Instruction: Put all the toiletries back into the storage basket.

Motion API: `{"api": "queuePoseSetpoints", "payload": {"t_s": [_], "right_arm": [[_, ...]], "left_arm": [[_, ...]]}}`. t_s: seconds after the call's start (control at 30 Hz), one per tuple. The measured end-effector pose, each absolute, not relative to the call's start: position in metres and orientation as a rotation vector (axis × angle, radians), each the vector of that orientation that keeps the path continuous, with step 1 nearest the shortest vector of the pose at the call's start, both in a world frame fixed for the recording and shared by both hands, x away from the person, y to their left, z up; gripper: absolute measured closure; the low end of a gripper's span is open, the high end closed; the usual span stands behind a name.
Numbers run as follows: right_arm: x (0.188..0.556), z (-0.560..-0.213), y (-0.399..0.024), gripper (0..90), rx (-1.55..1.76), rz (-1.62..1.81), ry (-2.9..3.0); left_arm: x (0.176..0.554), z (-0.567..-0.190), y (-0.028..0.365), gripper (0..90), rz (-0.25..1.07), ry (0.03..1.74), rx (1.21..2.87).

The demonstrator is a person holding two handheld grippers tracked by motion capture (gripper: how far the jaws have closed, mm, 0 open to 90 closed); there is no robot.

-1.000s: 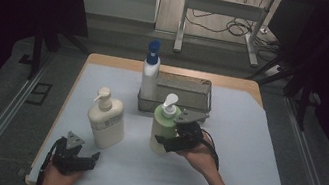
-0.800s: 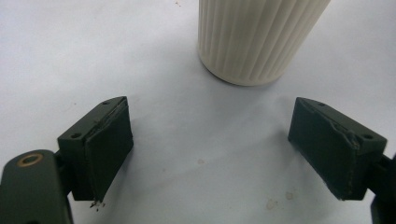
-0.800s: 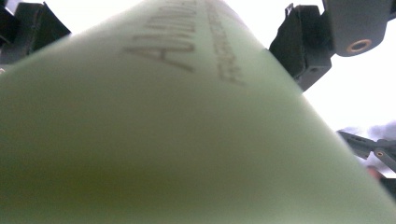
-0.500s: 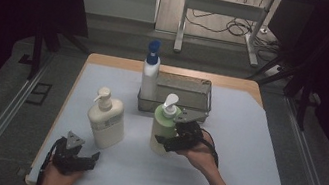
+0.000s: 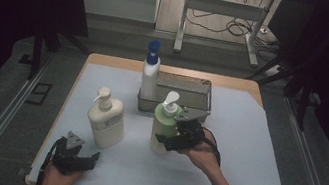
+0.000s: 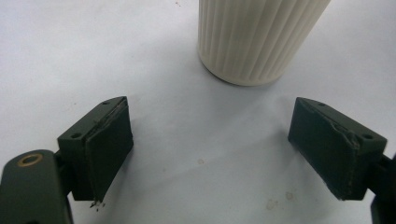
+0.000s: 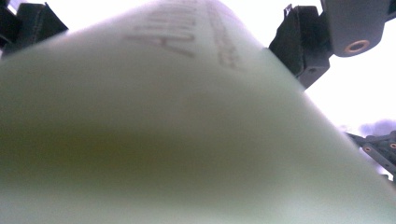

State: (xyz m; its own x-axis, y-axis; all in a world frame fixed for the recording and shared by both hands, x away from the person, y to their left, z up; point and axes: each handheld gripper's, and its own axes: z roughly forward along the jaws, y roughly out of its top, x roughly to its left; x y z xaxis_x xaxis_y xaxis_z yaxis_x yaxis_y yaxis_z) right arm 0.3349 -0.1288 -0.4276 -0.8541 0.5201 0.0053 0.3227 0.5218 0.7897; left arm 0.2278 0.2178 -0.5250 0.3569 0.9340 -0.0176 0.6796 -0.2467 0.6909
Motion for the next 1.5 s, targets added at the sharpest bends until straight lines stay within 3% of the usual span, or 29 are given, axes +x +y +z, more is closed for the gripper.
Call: {"api": "queuePoseSetpoints", "payload": {"t_s": [1.5], "right_arm": [[0.373, -0.356, -0.141, 12.8, 0.785, 1.242, 2.406]], "left_arm": [[0.228, -0.525, 0.218, 13.5, 0.538, 1.398, 2.01]]}}
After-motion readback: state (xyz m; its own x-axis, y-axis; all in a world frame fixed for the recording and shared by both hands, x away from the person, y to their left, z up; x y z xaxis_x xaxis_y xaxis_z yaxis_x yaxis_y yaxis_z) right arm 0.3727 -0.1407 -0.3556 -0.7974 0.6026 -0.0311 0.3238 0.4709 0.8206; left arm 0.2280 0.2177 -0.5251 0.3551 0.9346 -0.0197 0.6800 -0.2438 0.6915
